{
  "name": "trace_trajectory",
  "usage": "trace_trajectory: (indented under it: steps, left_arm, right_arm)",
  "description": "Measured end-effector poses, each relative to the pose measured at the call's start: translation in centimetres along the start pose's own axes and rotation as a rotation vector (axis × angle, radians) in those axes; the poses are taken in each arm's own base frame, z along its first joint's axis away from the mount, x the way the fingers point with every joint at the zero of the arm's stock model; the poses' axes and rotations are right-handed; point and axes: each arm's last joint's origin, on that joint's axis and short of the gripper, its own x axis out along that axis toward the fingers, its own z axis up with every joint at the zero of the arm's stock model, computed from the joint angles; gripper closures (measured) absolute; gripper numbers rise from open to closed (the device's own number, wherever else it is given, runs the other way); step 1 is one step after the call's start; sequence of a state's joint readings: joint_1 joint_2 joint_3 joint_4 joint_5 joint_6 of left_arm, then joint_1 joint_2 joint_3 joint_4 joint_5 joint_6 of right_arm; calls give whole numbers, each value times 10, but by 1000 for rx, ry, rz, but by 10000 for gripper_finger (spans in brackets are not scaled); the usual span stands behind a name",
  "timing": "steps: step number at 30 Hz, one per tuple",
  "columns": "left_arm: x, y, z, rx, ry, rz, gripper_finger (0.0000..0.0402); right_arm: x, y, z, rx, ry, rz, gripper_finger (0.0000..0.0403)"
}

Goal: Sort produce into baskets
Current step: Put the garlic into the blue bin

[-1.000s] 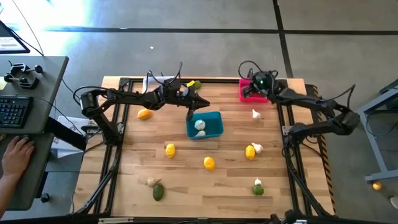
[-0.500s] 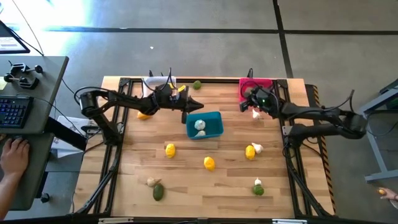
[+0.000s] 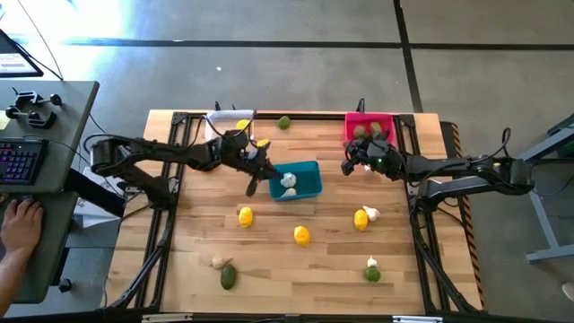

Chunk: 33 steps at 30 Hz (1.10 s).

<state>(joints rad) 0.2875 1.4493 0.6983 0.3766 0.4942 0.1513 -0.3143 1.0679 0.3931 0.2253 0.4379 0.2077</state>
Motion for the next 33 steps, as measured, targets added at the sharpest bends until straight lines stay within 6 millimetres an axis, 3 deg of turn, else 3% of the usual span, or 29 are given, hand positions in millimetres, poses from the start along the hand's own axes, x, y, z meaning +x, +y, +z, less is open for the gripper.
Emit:
trace_trajectory:
  steps: [12,25,33]
  left_arm:
    - [-10,-55,0,10,244,-10,393]
    - [-23,-148,12,38,540,33,306]
    - [-35,-185,10,9,630,65,254]
  right_arm:
    - [-9,21,6,-23,-93,112,403]
    - [-22,41,0,-64,-91,224,403]
    - [-26,48,-2,-81,-84,259,403]
